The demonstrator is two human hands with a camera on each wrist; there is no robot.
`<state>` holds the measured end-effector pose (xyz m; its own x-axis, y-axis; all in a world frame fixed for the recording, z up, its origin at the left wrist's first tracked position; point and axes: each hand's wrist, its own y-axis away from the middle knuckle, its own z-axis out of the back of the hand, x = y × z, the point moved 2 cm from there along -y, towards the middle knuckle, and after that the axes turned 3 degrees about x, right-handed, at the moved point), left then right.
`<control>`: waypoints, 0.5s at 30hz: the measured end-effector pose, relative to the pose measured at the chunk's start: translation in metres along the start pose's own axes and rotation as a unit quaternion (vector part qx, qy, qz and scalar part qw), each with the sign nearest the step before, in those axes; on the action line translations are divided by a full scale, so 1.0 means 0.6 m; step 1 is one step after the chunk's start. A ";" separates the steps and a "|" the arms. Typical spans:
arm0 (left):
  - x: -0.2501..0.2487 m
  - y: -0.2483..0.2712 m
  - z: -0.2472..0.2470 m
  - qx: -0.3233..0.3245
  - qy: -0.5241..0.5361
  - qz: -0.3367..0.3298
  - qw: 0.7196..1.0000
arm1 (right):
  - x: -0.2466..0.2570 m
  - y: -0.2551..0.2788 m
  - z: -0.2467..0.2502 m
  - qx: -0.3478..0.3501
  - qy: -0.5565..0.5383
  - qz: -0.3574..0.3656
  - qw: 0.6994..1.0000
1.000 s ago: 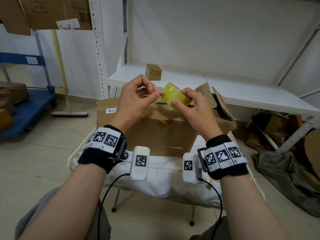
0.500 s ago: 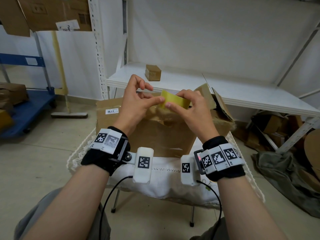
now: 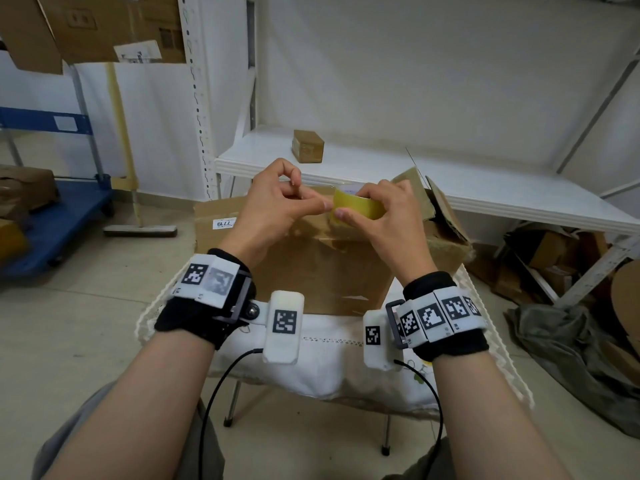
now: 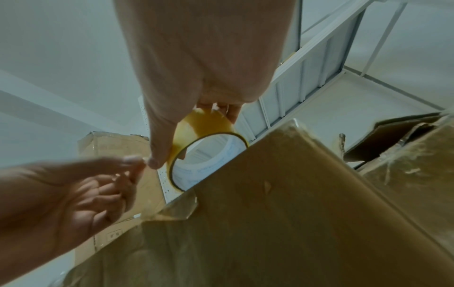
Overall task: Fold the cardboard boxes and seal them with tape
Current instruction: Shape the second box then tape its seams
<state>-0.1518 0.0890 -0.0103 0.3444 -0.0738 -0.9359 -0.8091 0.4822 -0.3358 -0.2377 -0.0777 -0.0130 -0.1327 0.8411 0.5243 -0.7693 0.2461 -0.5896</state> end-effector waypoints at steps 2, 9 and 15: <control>-0.003 -0.002 0.003 0.019 0.028 0.000 0.999 | -0.004 -0.003 0.002 0.002 0.005 -0.013 1.000; 0.009 -0.006 0.020 -0.028 -0.043 -0.002 0.999 | -0.011 -0.001 -0.005 0.023 -0.051 -0.014 0.998; 0.018 -0.013 0.035 -0.057 -0.080 0.016 0.995 | -0.017 0.006 -0.002 0.177 -0.063 -0.022 0.982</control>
<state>-0.1318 0.1029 -0.0156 0.3822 0.0840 -0.9202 -0.8662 0.3794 -0.3252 -0.2383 -0.0850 -0.0211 -0.1526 0.7618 0.6296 -0.9424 0.0797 -0.3248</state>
